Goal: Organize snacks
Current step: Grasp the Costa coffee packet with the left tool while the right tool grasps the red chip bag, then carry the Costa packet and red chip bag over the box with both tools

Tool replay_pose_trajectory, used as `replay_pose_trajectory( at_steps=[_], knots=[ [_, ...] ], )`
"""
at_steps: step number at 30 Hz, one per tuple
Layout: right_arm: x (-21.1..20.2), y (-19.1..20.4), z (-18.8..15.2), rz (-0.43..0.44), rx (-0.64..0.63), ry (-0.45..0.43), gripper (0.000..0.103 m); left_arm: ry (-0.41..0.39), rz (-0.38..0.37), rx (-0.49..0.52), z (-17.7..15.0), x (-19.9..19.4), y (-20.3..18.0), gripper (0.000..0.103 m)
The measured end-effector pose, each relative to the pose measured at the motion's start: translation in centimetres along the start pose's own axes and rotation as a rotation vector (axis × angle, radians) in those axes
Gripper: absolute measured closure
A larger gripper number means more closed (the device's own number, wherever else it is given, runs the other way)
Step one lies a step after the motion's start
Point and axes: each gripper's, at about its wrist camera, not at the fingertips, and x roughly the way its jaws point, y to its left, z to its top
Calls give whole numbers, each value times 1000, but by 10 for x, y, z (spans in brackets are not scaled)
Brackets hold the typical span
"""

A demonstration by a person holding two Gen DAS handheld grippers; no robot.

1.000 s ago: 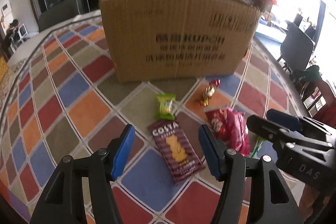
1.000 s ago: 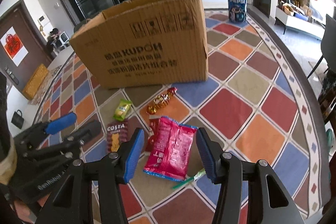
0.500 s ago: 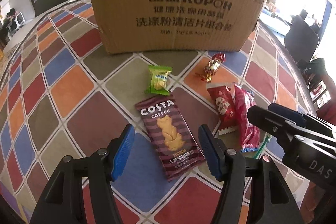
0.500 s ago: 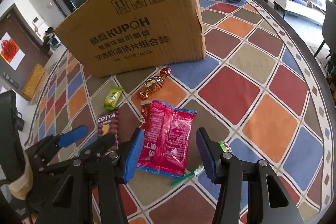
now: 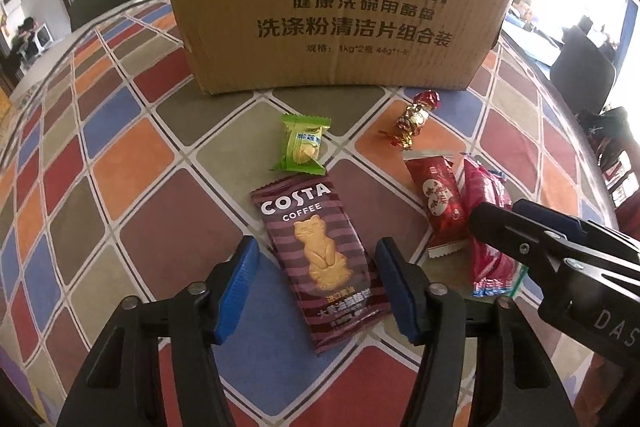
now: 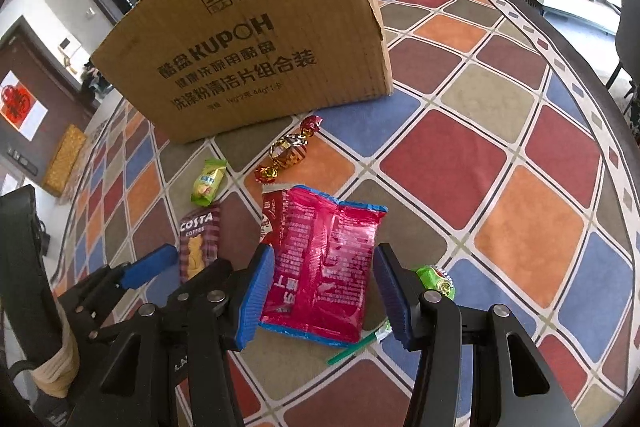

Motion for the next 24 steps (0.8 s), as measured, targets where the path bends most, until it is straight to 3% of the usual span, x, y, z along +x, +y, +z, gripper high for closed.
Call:
replay_pose_trajectory(
  at_steps=[1, 8, 24],
  knots=[
    [1, 0, 0, -1, -1, 0, 50, -7, 17, 9, 0, 0, 0, 54],
    [3, -2, -1, 1, 11, 1, 50, -27, 2, 18, -4, -3, -2, 62],
    [-5, 0, -5, 17, 4, -28, 60, -87, -58, 8, -3, -28, 3, 67]
  ],
)
